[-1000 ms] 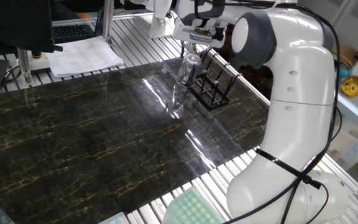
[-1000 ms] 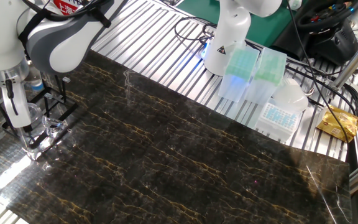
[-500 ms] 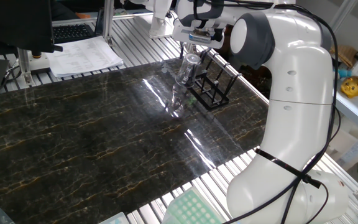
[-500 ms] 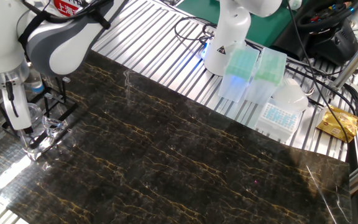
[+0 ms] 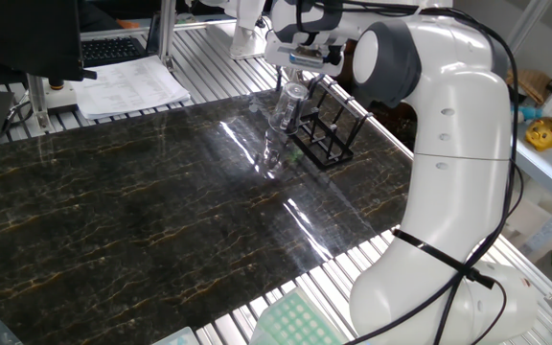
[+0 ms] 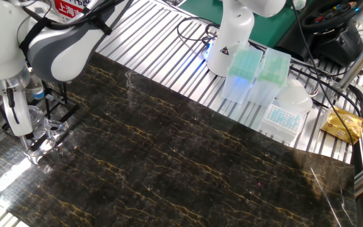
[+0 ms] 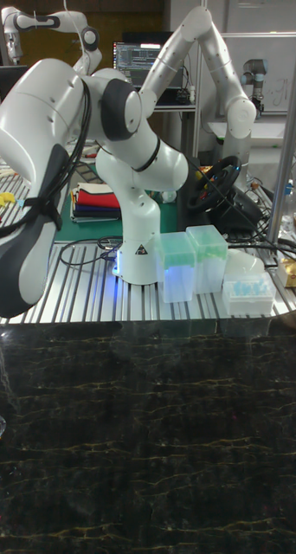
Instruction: Take the cup off the cup rack
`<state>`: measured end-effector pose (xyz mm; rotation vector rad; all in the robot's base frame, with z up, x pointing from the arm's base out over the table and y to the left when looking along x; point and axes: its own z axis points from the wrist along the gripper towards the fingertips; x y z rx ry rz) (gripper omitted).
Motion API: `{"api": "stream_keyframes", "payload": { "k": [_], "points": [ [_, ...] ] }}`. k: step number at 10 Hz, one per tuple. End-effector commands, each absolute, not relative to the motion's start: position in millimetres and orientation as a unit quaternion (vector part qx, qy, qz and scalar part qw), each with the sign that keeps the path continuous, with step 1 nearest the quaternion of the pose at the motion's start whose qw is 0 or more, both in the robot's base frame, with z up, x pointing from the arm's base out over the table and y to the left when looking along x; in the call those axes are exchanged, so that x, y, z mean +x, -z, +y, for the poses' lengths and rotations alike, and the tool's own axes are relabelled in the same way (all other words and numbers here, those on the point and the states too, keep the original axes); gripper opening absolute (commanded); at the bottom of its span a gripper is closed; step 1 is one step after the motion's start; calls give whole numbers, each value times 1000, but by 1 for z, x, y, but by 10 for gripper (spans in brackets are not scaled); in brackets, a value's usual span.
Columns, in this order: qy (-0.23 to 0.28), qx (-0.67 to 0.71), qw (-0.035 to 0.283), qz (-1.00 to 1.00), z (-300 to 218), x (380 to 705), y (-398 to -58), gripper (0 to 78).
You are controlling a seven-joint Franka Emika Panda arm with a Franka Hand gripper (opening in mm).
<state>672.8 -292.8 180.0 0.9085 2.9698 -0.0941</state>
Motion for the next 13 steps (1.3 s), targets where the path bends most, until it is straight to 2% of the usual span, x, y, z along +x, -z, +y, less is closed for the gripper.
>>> {"api": "stream_keyframes", "payload": {
  "k": [1,4,6,7,12,13],
  "points": [
    [37,293,18,955,-291,674,-179,774],
    [42,291,18,956,-291,674,-179,774],
    [88,276,16,957,-291,674,-179,774],
    [94,276,16,957,-291,674,-179,774],
    [92,269,15,959,-291,674,-178,774],
    [92,272,15,958,-291,674,-178,13]
  ]
}}
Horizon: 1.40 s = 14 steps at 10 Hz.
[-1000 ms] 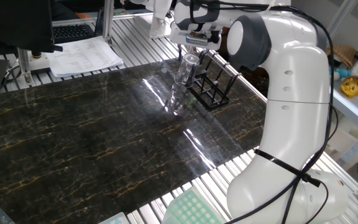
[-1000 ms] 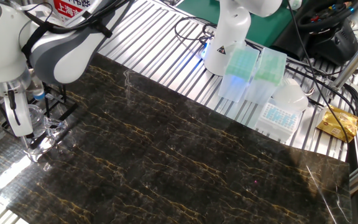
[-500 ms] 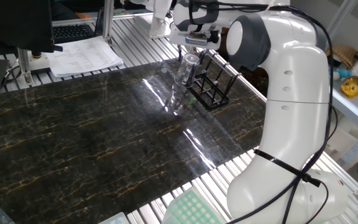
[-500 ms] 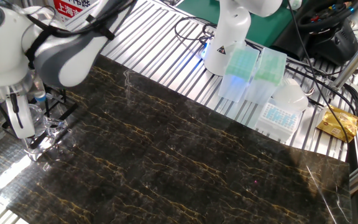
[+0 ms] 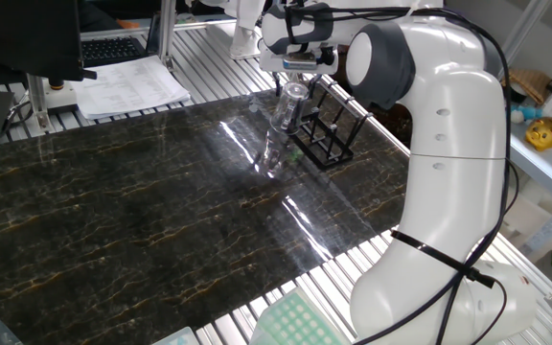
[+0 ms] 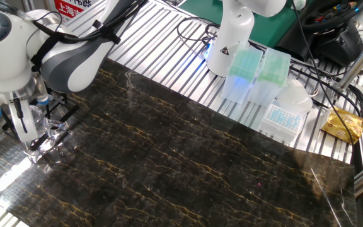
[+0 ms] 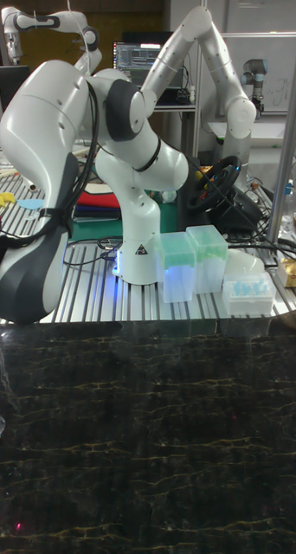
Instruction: Take the cup off the cup rack
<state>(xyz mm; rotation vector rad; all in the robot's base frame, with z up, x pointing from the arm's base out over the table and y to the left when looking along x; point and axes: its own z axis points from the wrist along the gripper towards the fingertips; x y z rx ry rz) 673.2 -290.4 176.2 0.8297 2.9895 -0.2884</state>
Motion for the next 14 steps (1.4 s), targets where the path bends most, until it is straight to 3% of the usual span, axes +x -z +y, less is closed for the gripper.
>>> {"api": "stream_keyframes", "payload": {
  "k": [1,10,14],
  "points": [
    [92,272,15,958,-291,674,-178,13],
    [92,272,15,958,-291,674,-178,13],
    [74,268,1,961,-300,675,-200,13]
  ]
}}
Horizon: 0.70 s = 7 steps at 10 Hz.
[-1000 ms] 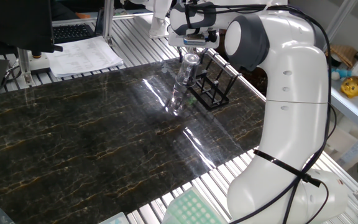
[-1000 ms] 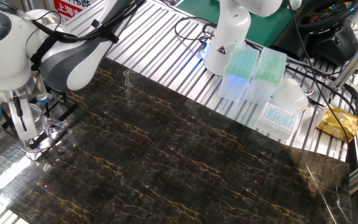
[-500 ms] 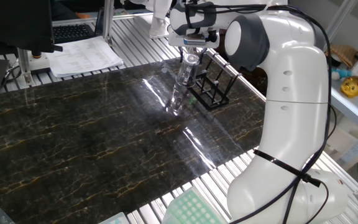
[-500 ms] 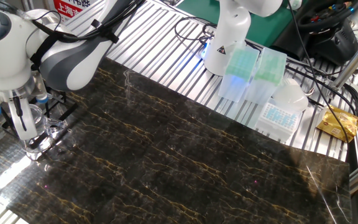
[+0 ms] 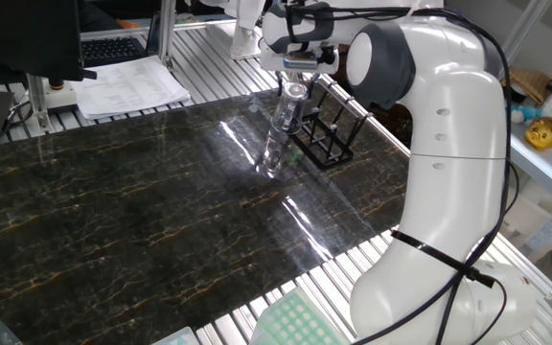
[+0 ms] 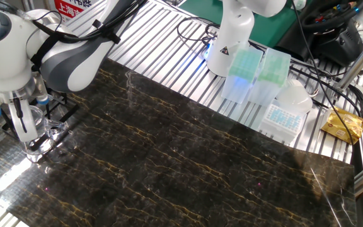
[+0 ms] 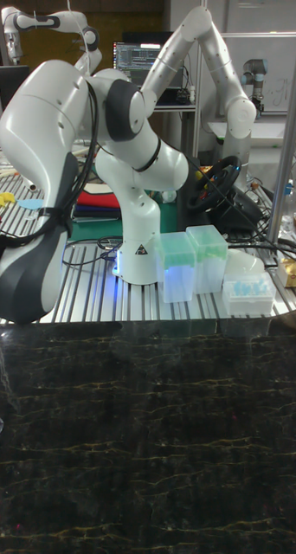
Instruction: Take the cup off the cup rack
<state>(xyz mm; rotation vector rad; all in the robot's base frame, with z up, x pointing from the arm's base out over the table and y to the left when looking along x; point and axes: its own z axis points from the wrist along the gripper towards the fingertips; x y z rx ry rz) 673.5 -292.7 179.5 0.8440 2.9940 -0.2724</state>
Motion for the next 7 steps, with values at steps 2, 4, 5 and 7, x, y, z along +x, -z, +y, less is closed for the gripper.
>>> {"api": "stream_keyframes", "payload": {
  "k": [2,4,5,7],
  "points": [
    [74,268,-1,961,-300,674,-205,13],
    [75,271,0,960,-297,674,-210,13],
    [77,273,1,959,-294,675,-215,13],
    [83,273,-2,958,-292,676,-225,13]
  ]
}}
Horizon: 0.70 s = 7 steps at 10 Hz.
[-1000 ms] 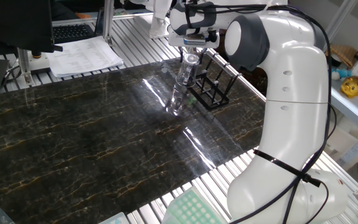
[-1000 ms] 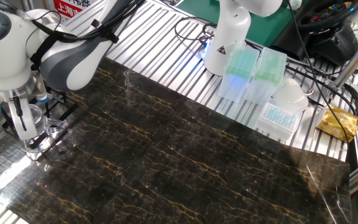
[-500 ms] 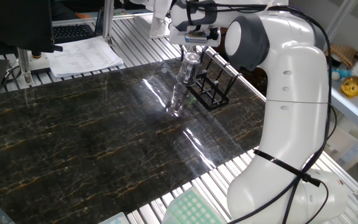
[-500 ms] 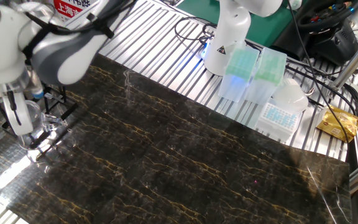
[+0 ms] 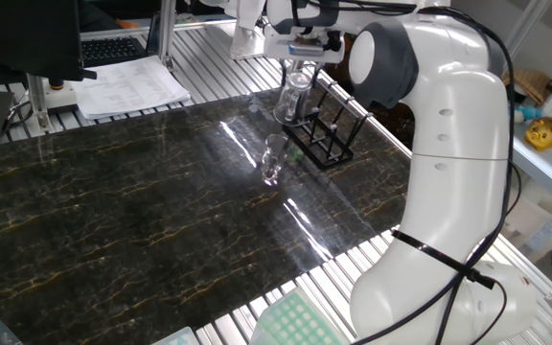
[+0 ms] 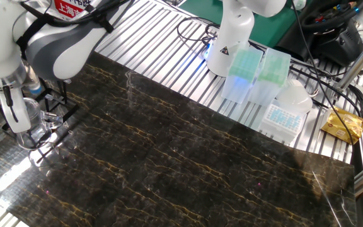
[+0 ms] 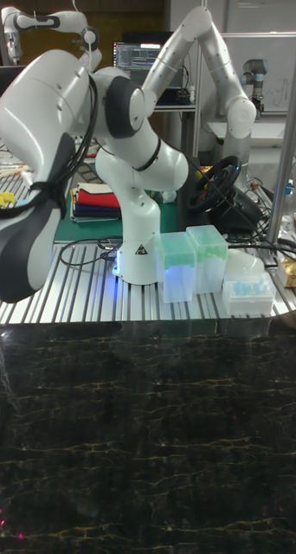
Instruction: Take the cup off the cup rack
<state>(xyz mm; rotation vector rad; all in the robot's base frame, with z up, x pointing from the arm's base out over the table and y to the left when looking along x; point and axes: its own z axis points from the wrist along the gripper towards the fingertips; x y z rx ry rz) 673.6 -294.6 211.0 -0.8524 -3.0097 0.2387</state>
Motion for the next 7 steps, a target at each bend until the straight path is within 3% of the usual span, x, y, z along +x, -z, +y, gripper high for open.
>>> {"api": "stream_keyframes", "payload": {
  "k": [1,7],
  "points": [
    [-90,-274,5,-957,-289,678,-234,13],
    [-123,-284,3,-951,-277,677,-274,13]
  ]
}}
